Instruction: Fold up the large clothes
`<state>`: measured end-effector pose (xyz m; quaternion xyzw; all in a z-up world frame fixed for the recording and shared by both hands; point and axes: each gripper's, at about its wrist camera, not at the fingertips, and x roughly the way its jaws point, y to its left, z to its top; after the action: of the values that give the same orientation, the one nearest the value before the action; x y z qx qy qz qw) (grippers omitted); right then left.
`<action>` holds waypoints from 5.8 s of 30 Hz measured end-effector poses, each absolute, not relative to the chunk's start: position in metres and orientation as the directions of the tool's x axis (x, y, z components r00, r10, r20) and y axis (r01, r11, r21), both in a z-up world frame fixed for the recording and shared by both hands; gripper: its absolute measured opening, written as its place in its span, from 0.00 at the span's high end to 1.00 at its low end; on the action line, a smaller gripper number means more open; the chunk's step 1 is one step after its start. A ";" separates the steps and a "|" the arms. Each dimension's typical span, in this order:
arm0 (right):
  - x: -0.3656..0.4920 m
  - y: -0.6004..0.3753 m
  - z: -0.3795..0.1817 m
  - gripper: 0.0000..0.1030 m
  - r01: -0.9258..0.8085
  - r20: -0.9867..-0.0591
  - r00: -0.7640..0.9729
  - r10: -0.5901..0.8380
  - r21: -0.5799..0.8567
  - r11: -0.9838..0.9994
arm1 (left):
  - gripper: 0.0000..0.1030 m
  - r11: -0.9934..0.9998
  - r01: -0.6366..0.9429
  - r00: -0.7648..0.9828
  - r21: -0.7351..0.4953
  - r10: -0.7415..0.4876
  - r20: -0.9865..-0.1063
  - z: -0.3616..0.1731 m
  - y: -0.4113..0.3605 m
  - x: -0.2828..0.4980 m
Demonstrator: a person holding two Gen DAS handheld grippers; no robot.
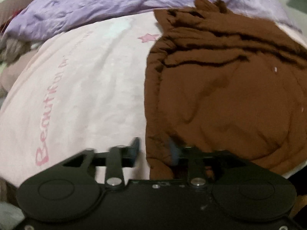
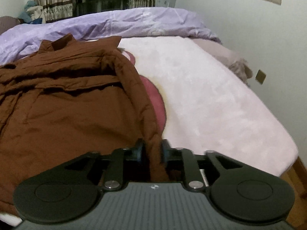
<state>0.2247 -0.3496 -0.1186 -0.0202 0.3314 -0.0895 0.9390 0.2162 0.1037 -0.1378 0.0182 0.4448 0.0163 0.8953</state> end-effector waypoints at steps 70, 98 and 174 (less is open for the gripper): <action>0.440 -0.380 -0.021 0.14 0.136 -0.314 0.948 -0.047 0.270 0.953 | 0.25 0.979 -0.153 0.830 -0.132 0.055 -0.555 -0.043 0.163 0.502; 0.529 -0.316 -0.113 0.94 0.219 -0.563 0.799 -0.211 -0.054 0.974 | 0.53 0.968 -0.237 0.742 0.081 0.234 -0.628 -0.162 0.101 0.546; 0.378 -0.317 -0.085 0.90 0.051 -0.433 0.899 -0.066 -0.046 0.998 | 0.75 0.979 -0.203 0.800 -0.025 0.151 -0.581 -0.139 0.132 0.380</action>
<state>0.3779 -0.3166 -0.0851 -0.0167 0.2228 -0.0298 0.9743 0.3799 0.1322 -0.1385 -0.0430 0.3025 0.0933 0.9476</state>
